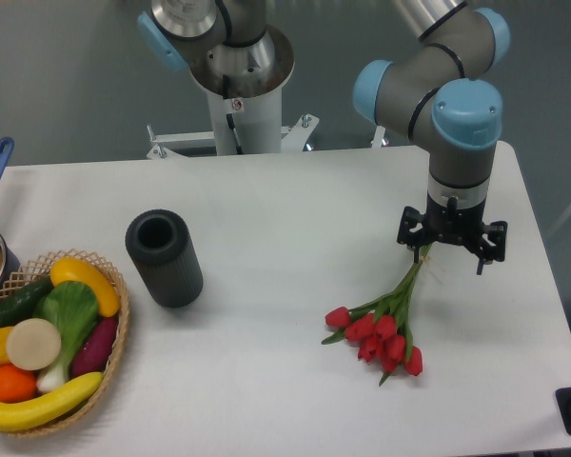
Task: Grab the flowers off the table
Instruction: 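Move the open gripper over the green tulip stems and lower it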
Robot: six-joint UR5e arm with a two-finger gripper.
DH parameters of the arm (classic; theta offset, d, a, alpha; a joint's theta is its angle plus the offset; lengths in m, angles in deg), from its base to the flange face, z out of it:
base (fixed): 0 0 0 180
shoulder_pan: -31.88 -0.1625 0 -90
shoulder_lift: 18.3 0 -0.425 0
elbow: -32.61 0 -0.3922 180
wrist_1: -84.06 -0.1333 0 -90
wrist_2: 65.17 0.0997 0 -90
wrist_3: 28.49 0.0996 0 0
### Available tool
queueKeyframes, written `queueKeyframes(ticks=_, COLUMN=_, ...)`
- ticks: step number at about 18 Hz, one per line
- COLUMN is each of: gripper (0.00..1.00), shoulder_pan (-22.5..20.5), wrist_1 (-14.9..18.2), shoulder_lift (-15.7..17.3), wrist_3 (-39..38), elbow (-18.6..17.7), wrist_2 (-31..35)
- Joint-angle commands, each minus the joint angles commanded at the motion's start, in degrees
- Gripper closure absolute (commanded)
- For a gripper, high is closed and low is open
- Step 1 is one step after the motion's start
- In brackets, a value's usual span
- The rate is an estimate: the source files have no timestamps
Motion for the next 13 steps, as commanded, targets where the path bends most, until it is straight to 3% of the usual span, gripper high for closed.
queueKeyframes(ticks=3, gripper=0.0, shoulder_pan=0.09, wrist_1=-1.31, shoulder_lift=0.35, wrist_3=0.0, elbow=-1.84, wrist_2=0.0)
queueKeyframes(ticks=8, gripper=0.0, shoulder_pan=0.26, wrist_1=-9.57, shoulder_lift=0.27, wrist_3=-0.44, elbow=-6.76, wrist_2=-0.09)
queueKeyframes(ticks=13, gripper=0.0, shoulder_pan=0.18, wrist_1=-10.02, shoulder_lift=-0.35, wrist_3=0.44, elbow=-8.53, wrist_2=0.09)
